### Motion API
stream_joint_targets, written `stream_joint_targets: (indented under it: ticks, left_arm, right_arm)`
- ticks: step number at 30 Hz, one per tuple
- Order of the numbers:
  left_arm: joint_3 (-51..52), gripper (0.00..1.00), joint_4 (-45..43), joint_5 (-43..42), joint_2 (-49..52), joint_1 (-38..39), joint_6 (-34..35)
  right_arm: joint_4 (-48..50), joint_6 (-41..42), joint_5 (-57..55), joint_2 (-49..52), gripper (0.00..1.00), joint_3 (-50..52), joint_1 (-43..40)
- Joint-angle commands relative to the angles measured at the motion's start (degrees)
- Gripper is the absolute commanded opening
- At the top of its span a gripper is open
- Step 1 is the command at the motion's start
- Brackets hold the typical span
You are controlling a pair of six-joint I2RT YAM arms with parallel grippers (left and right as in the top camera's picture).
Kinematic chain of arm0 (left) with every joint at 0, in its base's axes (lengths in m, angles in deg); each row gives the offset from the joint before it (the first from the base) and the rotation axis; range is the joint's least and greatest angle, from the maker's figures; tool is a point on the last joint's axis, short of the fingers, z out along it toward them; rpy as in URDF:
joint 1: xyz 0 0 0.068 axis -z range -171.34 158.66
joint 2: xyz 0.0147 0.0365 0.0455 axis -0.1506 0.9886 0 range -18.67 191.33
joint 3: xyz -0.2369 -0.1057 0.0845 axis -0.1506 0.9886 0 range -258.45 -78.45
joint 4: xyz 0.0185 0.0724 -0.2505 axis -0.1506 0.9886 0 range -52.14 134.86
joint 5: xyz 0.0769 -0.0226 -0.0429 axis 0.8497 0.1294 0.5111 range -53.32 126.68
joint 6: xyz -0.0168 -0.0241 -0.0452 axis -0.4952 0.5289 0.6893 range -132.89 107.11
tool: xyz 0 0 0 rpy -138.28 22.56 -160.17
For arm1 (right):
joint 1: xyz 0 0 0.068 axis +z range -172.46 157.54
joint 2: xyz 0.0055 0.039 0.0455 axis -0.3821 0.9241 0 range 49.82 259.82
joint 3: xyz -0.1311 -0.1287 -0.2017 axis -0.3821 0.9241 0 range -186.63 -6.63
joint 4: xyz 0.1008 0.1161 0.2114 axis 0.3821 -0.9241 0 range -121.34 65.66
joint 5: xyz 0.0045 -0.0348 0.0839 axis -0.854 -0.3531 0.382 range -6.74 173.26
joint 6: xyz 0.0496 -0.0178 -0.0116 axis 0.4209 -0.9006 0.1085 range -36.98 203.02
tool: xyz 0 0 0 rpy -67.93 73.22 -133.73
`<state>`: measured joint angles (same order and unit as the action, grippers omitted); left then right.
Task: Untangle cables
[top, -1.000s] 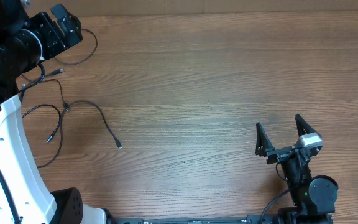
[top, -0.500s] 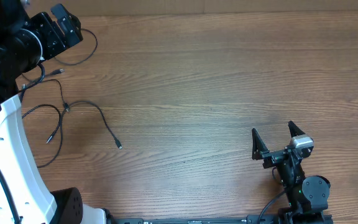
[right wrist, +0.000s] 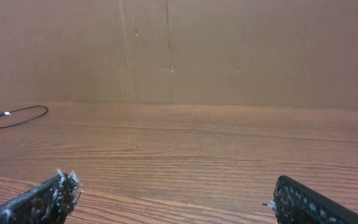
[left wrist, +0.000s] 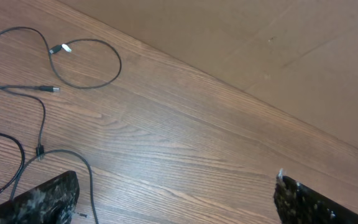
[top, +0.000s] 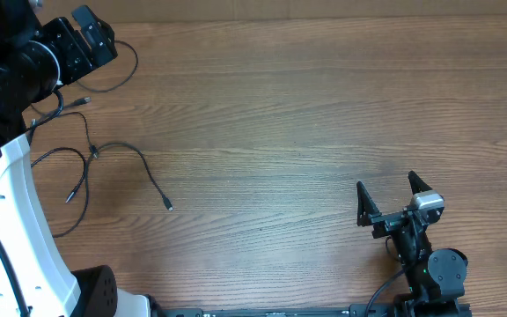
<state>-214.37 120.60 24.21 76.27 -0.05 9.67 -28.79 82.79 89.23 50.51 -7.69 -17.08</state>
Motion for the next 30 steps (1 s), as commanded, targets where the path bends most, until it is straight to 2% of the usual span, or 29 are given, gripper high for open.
stream_joint_targets:
  ticks: [1, 11, 17, 20, 23, 30]
  left_arm:
    - [-0.57, 1.00, -0.17, -0.68, 0.31, 0.11, 0.81]
    - [-0.57, 1.00, -0.11, -0.42, 0.35, 0.11, 0.55]
    - [0.37, 1.00, 1.77, 6.54, -0.94, 0.07, -0.02]
    - [5.55, 1.00, 0.37, 8.61, -5.05, 0.24, -1.07]
    - [16.79, 1.00, -8.20, 6.38, -12.04, 0.98, -4.02]
    - [50.34, 1.00, -36.37, -1.25, -32.87, 3.93, -15.41]
  right_arm:
    - [0.24, 0.17, 0.07, -0.52, 1.00, 0.61, 0.44]
    - [0.24, 0.15, 0.07, -0.52, 1.00, 0.61, 0.44]
    - [0.24, 0.15, 0.04, -0.52, 1.00, 0.61, 0.44]
    - [0.24, 0.17, 0.07, -0.52, 1.00, 0.61, 0.44]
    - [0.24, 0.15, 0.07, -0.52, 1.00, 0.61, 0.44]
    - [0.24, 0.15, 0.07, -0.52, 1.00, 0.61, 0.44]
